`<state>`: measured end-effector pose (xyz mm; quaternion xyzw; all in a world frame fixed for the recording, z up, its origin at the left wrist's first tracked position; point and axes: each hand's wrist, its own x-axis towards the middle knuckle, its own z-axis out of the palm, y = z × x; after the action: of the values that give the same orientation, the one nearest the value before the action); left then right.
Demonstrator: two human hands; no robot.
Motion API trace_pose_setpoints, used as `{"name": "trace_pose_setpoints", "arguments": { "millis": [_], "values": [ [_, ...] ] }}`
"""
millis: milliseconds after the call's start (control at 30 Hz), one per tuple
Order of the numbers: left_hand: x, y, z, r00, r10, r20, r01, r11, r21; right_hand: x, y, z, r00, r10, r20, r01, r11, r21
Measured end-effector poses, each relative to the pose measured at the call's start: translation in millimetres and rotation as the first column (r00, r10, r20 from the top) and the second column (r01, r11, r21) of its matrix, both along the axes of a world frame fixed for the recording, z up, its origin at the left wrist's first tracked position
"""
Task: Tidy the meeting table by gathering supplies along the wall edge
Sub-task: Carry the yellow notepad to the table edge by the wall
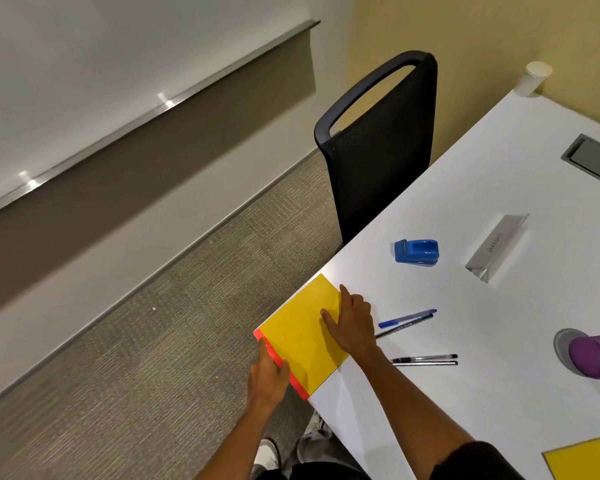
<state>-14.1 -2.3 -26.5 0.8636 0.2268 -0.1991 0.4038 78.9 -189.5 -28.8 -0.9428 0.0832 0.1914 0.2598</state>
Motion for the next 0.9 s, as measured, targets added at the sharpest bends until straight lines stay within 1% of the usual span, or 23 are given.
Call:
{"name": "trace_pose_setpoints", "arguments": {
  "millis": [67,133,233,300,367,533,633,733,833,900],
  "values": [
    [3,3,7,0.994,0.108,-0.005,-0.109,0.991,-0.073,0,3,-1,1.000,0.000,-0.005,0.000,1.000,0.020],
    [5,6,11,0.970,0.241,-0.040,-0.244,0.961,-0.130,-1,7,-1,1.000,-0.010,-0.006,0.010,1.000,0.028],
    [8,18,9,0.895,0.425,-0.133,-0.444,0.872,-0.204,-1,14,-1,1.000,-0.026,-0.006,0.026,0.999,0.046],
    [10,29,8,0.849,0.490,-0.197,-0.527,0.803,-0.277,1,18,0,0.999,-0.043,-0.009,0.044,0.997,0.065],
    [12,40,9,0.818,0.519,-0.250,-0.576,0.738,-0.352,2,24,0,0.998,-0.065,-0.017,0.067,0.994,0.089],
    [18,65,22,0.784,0.563,-0.260,-0.609,0.619,-0.496,4,46,3,0.997,-0.076,0.015,0.074,0.990,0.118],
    [24,86,25,0.788,0.567,-0.239,-0.591,0.590,-0.550,6,65,11,0.997,-0.077,0.027,0.074,0.992,0.103],
    [43,116,28,0.835,0.515,-0.195,-0.520,0.622,-0.585,18,87,23,0.994,-0.091,0.065,0.083,0.990,0.118],
    [67,158,39,0.887,0.447,-0.120,-0.421,0.673,-0.608,34,116,34,0.985,-0.095,0.144,0.064,0.977,0.205],
    [83,188,50,0.914,0.399,-0.078,-0.358,0.700,-0.618,43,138,43,0.983,-0.071,0.168,0.030,0.971,0.235]
  ]
}}
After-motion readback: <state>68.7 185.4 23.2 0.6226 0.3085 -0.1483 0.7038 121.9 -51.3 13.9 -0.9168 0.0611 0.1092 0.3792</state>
